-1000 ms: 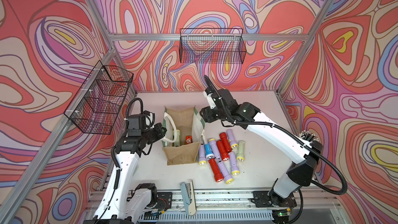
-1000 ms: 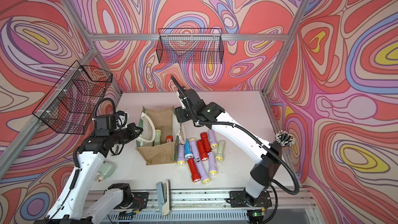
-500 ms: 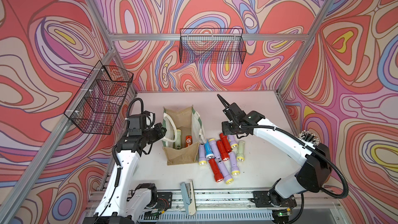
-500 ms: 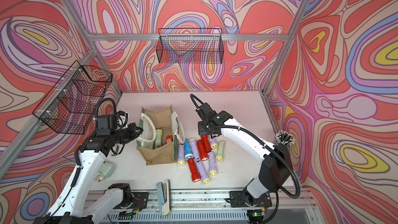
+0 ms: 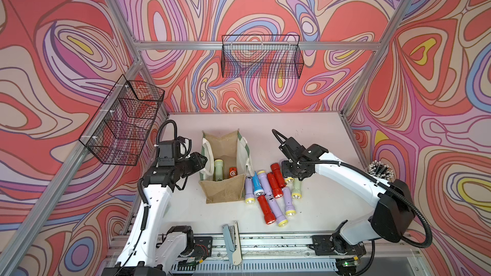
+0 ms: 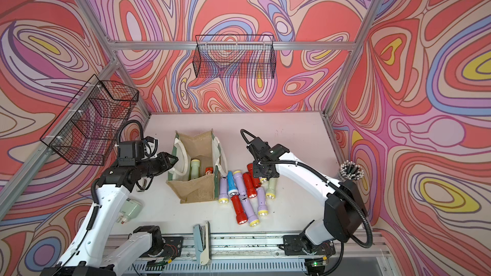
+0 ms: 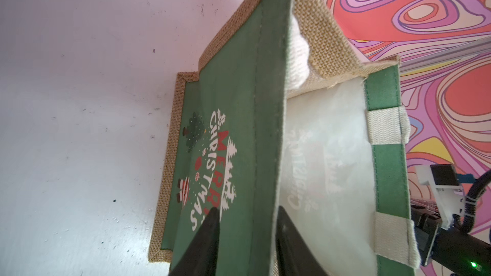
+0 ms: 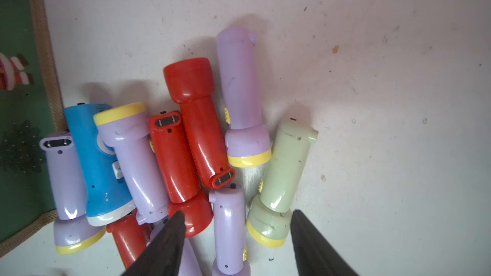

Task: Put the flashlights into the tote bags
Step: Pick up the flashlight from the center of the board.

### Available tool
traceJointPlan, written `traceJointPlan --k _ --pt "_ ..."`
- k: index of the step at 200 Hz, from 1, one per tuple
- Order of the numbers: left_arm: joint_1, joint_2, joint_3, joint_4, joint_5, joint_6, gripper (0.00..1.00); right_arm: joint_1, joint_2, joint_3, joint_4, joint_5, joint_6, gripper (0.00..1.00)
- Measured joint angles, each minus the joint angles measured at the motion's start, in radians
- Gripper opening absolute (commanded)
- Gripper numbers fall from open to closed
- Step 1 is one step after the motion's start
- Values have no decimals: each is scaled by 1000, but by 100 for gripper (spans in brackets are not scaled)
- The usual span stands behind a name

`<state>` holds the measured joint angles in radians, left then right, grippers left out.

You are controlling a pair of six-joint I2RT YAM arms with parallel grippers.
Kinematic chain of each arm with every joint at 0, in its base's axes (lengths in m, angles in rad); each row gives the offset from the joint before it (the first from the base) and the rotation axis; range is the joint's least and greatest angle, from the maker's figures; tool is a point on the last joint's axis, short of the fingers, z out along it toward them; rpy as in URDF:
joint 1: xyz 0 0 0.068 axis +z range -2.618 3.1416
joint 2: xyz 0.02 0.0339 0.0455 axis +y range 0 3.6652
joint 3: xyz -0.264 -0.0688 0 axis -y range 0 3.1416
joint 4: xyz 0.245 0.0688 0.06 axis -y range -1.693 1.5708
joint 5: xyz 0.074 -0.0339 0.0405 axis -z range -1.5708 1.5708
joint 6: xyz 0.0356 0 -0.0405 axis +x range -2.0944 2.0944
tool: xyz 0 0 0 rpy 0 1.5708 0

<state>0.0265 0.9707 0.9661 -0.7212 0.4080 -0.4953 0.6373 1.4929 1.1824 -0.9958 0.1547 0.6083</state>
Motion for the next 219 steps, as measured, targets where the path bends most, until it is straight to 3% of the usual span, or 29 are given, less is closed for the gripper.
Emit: traceJointPlan --k 36,71,106,141,219 --pt "0 0 109 -67 -69 43 45 -23 -48 -56 -23 15 24 69" --pt "-8 39 216 -112 -65 73 44 -63 -115 -114 -32 14 46 70" --pt "-117 109 294 -121 -86 84 44 -112 -120 -193 6 -1 48 69" --pt "-203 164 317 -133 -108 92 44 -181 -116 -278 82 -60 46 65" --pt "-243 186 330 -135 -113 91 44 -201 -20 -307 257 -137 37 61"
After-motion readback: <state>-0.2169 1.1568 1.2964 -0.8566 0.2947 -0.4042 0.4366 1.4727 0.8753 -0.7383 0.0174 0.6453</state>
